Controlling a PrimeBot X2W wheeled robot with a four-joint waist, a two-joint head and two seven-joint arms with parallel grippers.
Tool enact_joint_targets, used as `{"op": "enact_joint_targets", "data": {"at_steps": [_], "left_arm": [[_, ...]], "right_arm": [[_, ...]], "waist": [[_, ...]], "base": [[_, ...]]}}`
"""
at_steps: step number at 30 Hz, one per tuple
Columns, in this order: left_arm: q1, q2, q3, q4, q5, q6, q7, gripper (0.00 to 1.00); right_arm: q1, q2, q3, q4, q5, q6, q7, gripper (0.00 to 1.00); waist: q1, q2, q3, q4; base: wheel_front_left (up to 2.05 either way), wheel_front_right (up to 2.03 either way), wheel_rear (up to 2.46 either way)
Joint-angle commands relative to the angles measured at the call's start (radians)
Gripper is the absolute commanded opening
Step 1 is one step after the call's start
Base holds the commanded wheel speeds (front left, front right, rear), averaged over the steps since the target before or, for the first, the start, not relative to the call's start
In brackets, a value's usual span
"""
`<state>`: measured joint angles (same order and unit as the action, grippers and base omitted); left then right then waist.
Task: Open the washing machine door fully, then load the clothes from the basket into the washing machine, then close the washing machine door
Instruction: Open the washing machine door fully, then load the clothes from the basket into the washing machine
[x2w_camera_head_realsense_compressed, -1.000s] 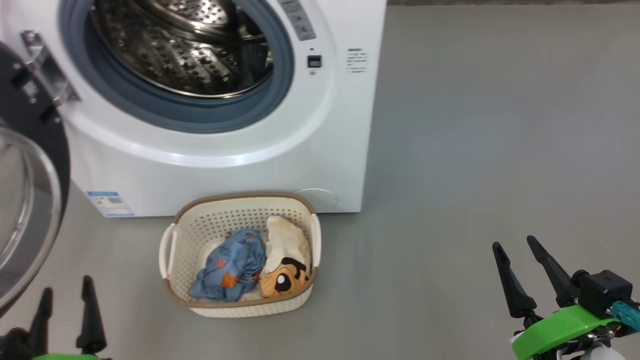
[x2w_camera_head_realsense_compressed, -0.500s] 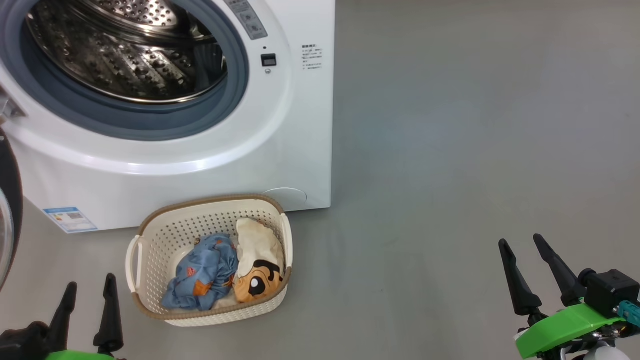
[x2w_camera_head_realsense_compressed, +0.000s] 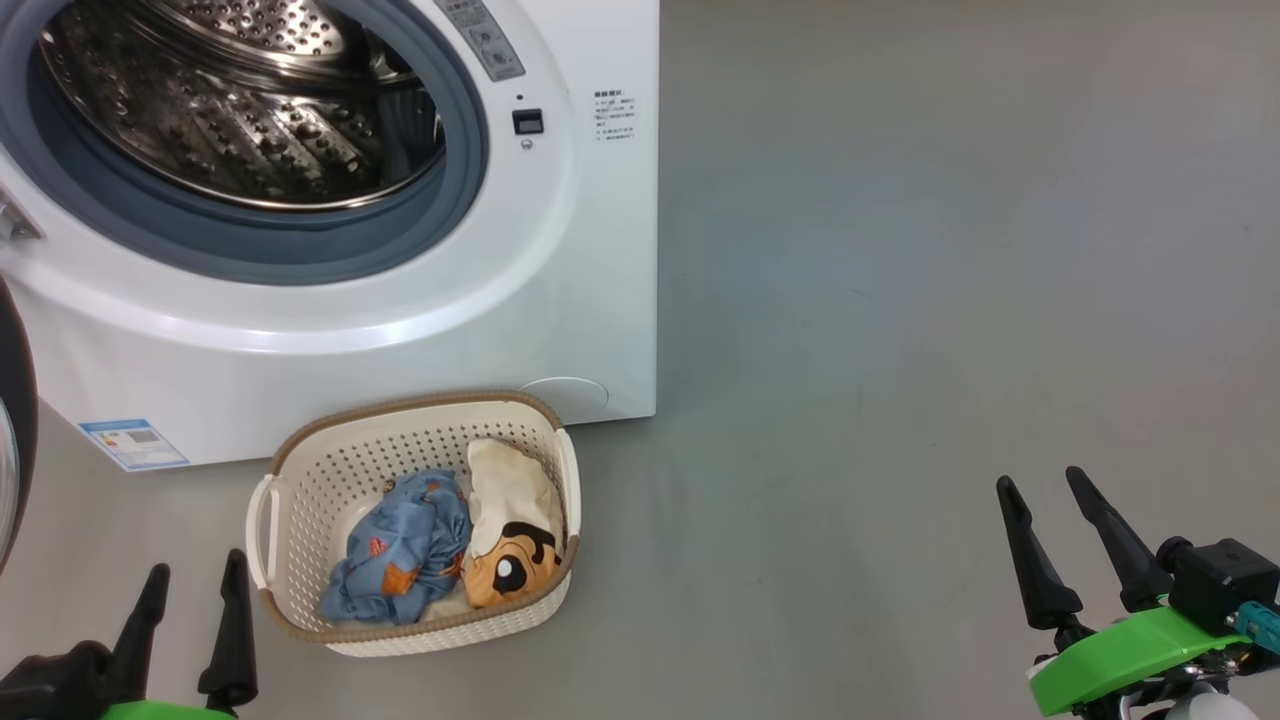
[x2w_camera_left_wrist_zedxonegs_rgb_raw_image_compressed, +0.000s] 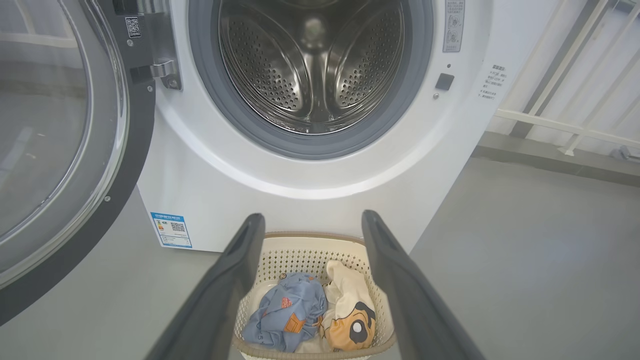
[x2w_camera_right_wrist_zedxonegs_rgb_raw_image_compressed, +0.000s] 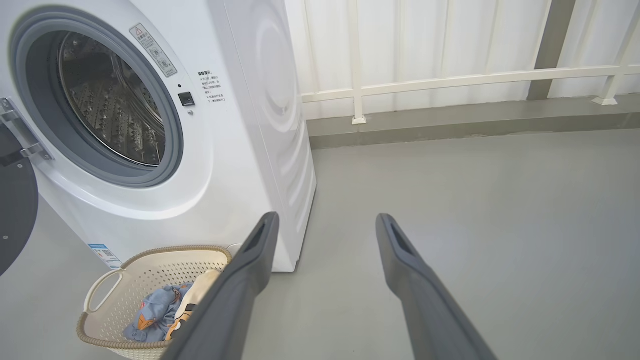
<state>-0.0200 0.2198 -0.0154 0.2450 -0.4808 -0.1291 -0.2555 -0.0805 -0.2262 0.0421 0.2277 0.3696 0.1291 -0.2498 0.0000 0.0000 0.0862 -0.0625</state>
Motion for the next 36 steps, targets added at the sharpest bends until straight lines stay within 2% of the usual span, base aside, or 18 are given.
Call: {"op": "enact_joint_targets", "data": {"at_steps": [1,15,29,36], "left_arm": [[-0.026,0.027,0.035,-0.027,0.003,-0.002,-0.006,1.00],[-0.011,0.020,0.035,-0.069,0.018,-0.002,-0.006,1.00],[-0.023,0.020,0.028,-0.050,0.013,-0.002,-0.006,1.00],[-0.037,0.029,0.013,-0.046,0.005,-0.002,-0.006,1.00]], "right_arm": [[0.006,-0.012,0.015,-0.027,-0.005,0.002,-0.012,1.00],[0.009,-0.014,0.017,-0.030,-0.006,0.002,-0.012,1.00],[-0.001,-0.007,0.021,-0.032,-0.006,0.002,-0.012,1.00],[-0.005,-0.003,0.016,-0.034,-0.008,0.002,-0.012,1.00]], "waist": [[0.0000,0.0000,-0.001,0.001],[0.0000,0.0000,-0.002,0.007],[0.0000,0.0000,0.017,0.010],[0.0000,0.0000,0.024,0.014]], "base": [[0.00,0.00,0.00],[0.14,-0.18,0.04],[1.39,-1.63,0.24],[0.81,-0.81,0.00]]}}
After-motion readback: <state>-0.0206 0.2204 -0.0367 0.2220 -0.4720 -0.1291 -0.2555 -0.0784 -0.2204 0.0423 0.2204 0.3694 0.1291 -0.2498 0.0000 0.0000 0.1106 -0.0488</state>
